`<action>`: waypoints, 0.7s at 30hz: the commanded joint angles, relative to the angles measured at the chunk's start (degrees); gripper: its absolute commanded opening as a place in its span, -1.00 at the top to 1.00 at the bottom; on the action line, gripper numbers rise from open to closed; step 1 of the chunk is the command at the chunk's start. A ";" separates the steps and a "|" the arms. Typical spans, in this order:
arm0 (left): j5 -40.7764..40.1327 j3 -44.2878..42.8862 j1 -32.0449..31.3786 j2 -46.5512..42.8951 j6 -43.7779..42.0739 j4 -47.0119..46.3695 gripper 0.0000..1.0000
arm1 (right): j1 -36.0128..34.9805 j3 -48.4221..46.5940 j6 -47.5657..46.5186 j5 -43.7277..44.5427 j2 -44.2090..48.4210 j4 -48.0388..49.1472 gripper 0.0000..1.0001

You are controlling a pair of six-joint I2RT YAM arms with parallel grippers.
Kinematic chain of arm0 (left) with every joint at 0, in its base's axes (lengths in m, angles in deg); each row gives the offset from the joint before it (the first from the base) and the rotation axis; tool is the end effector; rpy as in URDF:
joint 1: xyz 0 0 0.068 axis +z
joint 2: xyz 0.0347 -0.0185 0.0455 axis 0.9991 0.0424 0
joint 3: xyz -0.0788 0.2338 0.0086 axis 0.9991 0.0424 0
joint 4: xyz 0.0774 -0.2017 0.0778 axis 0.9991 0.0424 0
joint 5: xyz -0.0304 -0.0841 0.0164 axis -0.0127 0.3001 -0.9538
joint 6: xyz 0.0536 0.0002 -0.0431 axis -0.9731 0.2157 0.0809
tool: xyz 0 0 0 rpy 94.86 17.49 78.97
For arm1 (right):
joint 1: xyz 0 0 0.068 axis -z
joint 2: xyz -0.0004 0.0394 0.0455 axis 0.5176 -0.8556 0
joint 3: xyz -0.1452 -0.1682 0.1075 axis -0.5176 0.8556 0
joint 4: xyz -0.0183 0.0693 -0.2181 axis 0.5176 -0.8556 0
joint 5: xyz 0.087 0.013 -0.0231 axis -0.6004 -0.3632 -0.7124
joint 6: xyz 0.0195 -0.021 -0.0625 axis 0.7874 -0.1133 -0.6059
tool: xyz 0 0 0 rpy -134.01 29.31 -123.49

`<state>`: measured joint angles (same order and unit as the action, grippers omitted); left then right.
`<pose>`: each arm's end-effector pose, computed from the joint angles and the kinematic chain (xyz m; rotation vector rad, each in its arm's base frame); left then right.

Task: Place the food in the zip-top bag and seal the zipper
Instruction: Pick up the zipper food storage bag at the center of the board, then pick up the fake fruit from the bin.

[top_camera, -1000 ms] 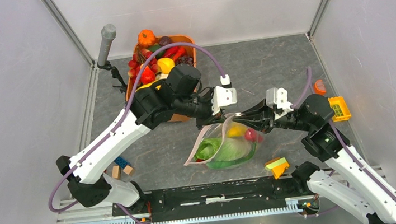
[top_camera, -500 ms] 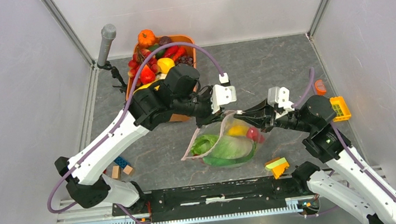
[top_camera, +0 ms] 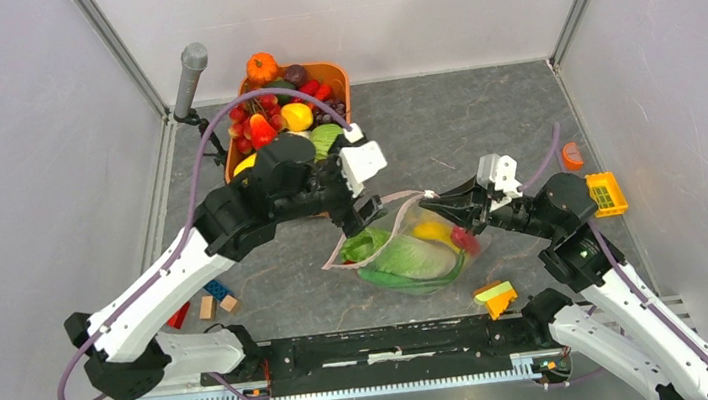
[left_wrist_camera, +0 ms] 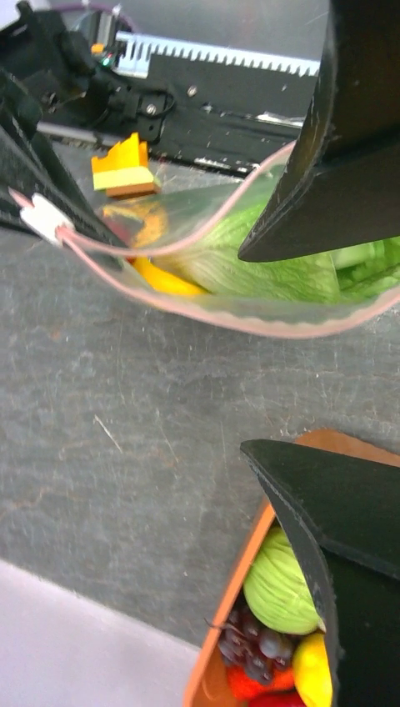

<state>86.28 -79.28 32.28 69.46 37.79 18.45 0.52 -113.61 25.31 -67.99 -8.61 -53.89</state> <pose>0.1322 -0.2110 0.3935 1.3393 1.5818 -0.6184 0.1116 0.1057 0.3409 -0.9186 1.2453 0.9004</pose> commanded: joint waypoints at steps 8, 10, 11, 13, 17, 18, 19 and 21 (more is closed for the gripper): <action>-15.20 10.82 7.32 -12.56 9.60 -14.72 -1.00 | -0.11 0.15 -0.05 -2.94 0.26 3.45 1.00; -16.20 11.72 11.15 -12.79 12.26 -15.40 -1.00 | -0.10 0.15 0.20 -3.14 0.33 3.77 1.00; -16.40 12.05 13.05 -12.58 13.23 -15.60 -1.00 | -0.11 0.15 0.21 -3.25 0.33 3.93 1.00; -19.85 12.35 15.31 -11.47 15.80 -15.58 -1.00 | -0.06 -0.01 0.21 -3.35 0.33 4.00 1.00; -29.80 13.86 20.81 -8.59 25.06 -14.04 -1.00 | -0.10 -0.11 0.21 -2.92 0.67 3.65 1.00; -29.40 15.01 22.93 -8.25 27.21 -14.50 -1.00 | -0.11 -0.11 0.21 -2.83 0.68 3.56 1.00; -28.72 16.51 24.43 -7.96 29.36 -15.16 -1.00 | -0.11 -0.11 0.21 -2.75 0.76 3.48 1.00; -27.36 19.04 28.32 -7.13 31.92 -16.65 -1.00 | -0.11 -0.11 0.21 -2.69 0.76 3.47 1.00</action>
<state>62.15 -64.27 54.86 60.85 58.73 4.74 0.52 -113.37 25.31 -70.42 -8.59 -53.30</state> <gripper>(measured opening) 0.994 0.006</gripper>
